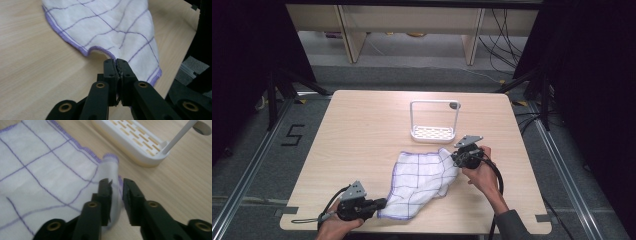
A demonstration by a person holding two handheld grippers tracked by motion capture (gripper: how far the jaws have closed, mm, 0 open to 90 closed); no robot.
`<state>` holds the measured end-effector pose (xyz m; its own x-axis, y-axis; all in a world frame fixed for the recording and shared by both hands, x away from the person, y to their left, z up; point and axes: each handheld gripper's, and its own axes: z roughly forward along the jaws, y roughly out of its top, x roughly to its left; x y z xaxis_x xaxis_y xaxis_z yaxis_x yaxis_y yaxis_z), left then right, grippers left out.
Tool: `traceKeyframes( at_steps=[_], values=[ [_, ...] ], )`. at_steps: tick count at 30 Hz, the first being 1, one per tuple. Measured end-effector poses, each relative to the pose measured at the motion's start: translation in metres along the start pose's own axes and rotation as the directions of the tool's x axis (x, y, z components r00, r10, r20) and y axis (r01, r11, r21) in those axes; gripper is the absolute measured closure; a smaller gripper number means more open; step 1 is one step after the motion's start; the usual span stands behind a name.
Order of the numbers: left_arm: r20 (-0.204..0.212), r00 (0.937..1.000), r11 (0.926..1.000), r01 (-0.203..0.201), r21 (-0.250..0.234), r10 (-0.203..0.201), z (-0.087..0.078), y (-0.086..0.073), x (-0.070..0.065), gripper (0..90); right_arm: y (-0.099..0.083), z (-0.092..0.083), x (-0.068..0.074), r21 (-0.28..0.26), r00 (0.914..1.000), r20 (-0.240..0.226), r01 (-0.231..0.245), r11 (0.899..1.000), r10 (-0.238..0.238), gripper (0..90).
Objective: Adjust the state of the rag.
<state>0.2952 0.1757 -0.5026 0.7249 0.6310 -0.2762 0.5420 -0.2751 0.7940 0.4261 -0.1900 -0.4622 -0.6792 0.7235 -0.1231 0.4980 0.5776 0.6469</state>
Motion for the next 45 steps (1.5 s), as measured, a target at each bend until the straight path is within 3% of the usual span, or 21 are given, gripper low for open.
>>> traceKeyframes(
  at_steps=[2,5,10,11,12,16,19,22,24,27,31,35,37,38,39,40,41,42,43,44,45],
  values=[
    [-0.009,0.9996,0.9993,0.026,-0.027,-0.027,0.002,0.003,0.006,84.6,0.002,-0.006,-0.001,-0.025,0.9995,0.014,-0.029,0.999,0.029,66.9],
    [-0.01,0.9982,0.9979,0.059,-0.027,-0.059,0.006,0.006,0.014,83.7,-0.002,-0.025,0.001,-0.035,0.9991,0.013,-0.04,0.999,0.041,60.2],
    [0.004,0.9982,0.9976,0.06,-0.036,-0.06,0.011,0.007,0.011,82.9,-0.025,-0.057,0.024,-0.029,0.9934,-0.087,-0.077,0.997,0.074,57.7],
    [0.002,0.9987,0.9983,0.051,-0.03,-0.051,0.01,0.007,0.011,82.9,-0.03,-0.058,0.029,-0.037,0.993,-0.105,-0.059,0.998,0.054,57.5],
    [-0.002,0.9982,0.9977,0.059,-0.034,-0.059,0.01,0.006,0.009,82.9,-0.036,-0.058,0.036,-0.045,0.9901,-0.121,-0.078,0.996,0.072,57.5],
    [-0.004,0.9981,0.9972,0.061,-0.043,-0.061,0.007,0.007,0.009,81.0,-0.049,-0.055,0.055,0.005,0.9845,-0.162,-0.066,0.998,0.066,58.1],
    [-0.002,0.9985,0.9971,0.055,-0.052,-0.055,0.007,0.012,0.005,70.6,-0.054,-0.05,0.064,0.038,0.9844,-0.171,-0.034,0.999,0.04,59.1],
    [0.033,0.9985,0.9974,0.046,-0.055,-0.044,0.015,0.018,-0.008,60.0,-0.056,-0.044,0.07,0.047,0.9819,-0.181,-0.05,0.998,0.058,59.2],
    [0.038,0.9993,0.9994,0.005,-0.036,-0.004,0.024,0.023,-0.02,51.0,-0.056,-0.043,0.069,0.057,0.9826,-0.181,-0.031,0.998,0.041,59.1],
    [0.069,0.9953,0.9977,-0.067,-0.013,0.067,0.04,0.033,-0.036,47.8,-0.057,-0.044,0.068,0.038,0.9836,-0.173,-0.047,0.998,0.053,58.9],
    [0.06,0.9892,0.9909,-0.134,0.006,0.134,0.062,0.045,-0.051,44.3,-0.058,-0.049,0.059,0.039,0.9829,-0.168,-0.07,0.997,0.075,58.6],
    [0.079,0.9776,0.9787,-0.199,0.05,0.195,0.081,0.05,-0.064,42.6,-0.062,-0.051,0.048,0.024,0.983,-0.151,-0.102,0.994,0.105,57.5],
    [0.078,0.9718,0.9708,-0.228,0.075,0.222,0.092,0.052,-0.067,43.5,-0.065,-0.05,0.043,-0.006,0.9847,-0.132,-0.115,0.993,0.113,57.0],
    [0.069,0.972,0.9687,-0.23,0.093,0.225,0.098,0.052,-0.066,44.6,-0.065,-0.052,0.041,0.02,0.9815,-0.14,-0.129,0.991,0.13,56.9],
    [0.064,0.9691,0.964,-0.244,0.106,0.238,0.104,0.052,-0.065,45.6,-0.067,-0.05,0.04,-0.006,0.9835,-0.132,-0.126,0.992,0.124,56.7],
    [0.059,0.9644,0.9569,-0.263,0.123,0.258,0.109,0.052,-0.063,47.9,-0.067,-0.052,0.039,0.025,0.9799,-0.14,-0.14,0.99,0.142,56.6],
    [0.057,0.9491,0.9392,-0.315,0.137,0.31,0.111,0.054,-0.061,56.2,-0.068,-0.052,0.039,0.023,0.9806,-0.138,-0.137,0.99,0.139,56.6],
    [0.058,0.9411,0.9324,-0.338,0.129,0.333,0.112,0.056,-0.058,64.8,-0.068,-0.052,0.038,0.021,0.9814,-0.139,-0.132,0.991,0.133,56.5],
    [0.069,0.9531,0.948,-0.301,0.104,0.295,0.112,0.059,-0.056,73.6,-0.068,-0.052,0.038,0.017,0.9822,-0.138,-0.127,0.992,0.128,56.4],
    [0.08,0.9608,0.9591,-0.271,0.08,0.265,0.11,0.062,-0.054,81.3,-0.068,-0.052,0.038,0.016,0.9823,-0.138,-0.126,0.992,0.127,56.5],
    [0.066,0.957,0.9545,-0.287,0.08,0.282,0.107,0.067,-0.053,84.1,-0.068,-0.052,0.038,0.017,0.9814,-0.142,-0.129,0.992,0.13,56.5]
  ],
)
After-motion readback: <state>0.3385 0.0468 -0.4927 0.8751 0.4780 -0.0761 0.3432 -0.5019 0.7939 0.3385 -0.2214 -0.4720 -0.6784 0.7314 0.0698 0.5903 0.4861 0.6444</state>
